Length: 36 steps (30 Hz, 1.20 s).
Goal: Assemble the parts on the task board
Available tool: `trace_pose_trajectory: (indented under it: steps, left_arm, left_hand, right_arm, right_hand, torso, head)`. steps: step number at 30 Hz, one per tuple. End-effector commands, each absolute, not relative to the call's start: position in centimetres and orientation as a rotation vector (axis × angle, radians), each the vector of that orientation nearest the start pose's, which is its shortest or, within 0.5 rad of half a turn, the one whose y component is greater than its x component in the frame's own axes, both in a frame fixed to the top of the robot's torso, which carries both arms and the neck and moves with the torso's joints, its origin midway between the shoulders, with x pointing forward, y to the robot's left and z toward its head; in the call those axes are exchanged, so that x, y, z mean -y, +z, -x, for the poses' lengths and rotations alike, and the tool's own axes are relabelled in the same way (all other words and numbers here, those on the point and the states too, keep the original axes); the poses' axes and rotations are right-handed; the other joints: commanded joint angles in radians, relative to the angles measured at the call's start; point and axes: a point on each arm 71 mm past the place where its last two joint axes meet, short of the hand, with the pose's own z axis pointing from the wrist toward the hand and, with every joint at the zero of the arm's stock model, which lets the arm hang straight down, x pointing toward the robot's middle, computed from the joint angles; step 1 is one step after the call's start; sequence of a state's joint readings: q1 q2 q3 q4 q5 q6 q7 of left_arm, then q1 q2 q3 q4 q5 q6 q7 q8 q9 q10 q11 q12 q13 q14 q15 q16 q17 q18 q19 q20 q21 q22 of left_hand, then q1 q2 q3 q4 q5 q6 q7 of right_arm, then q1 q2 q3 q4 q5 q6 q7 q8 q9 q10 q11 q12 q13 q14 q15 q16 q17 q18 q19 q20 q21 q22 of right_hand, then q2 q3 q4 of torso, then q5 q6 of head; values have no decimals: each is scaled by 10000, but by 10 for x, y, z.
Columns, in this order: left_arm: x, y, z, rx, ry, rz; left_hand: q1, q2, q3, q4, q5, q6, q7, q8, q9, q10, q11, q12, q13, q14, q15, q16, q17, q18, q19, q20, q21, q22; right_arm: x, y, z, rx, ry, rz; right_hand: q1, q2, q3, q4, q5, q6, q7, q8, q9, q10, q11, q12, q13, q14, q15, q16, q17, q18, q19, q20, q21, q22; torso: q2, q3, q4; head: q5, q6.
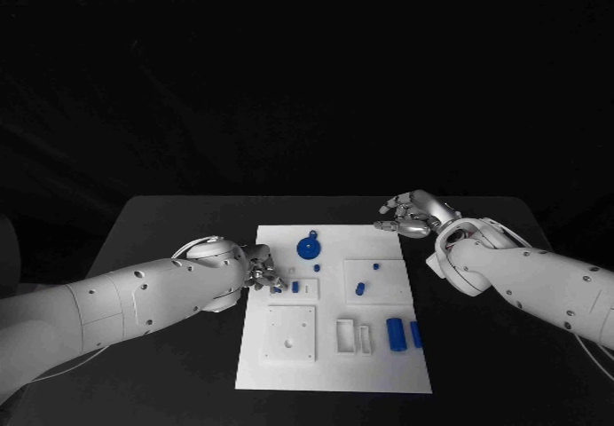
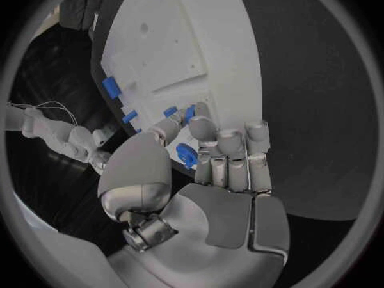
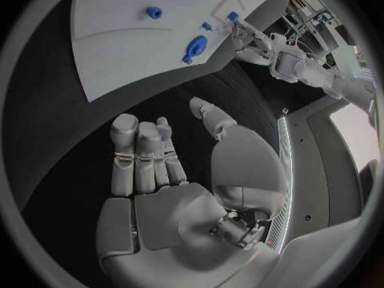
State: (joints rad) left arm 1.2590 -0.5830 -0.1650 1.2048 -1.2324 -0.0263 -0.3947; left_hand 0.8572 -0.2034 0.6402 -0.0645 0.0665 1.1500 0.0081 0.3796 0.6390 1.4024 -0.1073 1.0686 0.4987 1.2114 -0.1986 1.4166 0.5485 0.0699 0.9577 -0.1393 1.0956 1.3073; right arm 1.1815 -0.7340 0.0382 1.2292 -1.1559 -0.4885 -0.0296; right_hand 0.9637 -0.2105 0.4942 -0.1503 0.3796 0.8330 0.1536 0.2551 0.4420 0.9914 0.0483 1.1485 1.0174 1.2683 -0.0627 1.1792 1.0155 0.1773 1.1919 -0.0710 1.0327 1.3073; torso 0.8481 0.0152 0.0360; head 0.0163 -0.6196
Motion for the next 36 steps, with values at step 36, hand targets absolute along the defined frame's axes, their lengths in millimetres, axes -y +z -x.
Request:
trace_pose_trajectory:
  steps: [36]
  left_arm:
    - [-193,-229,-539,-20052,-3895,2129]
  left_hand:
    - [-868,-843,-186,1364,-178,-373,96,-244,35,-175,130,-130,-11,-186,-7,-98,-31,26,-79,-1315,-50,35]
  right_arm:
    - [245,-177,-545,-14990,6587,-2689]
  right_hand:
    - [-94,-20,-80,-6,61,-24,59,38,-19,-54,-30,47,-28,49,-31,-59,-14,845,27,-73,-51,160]
  torso:
    - [-1,-9,2]
  head:
    - [-42,31]
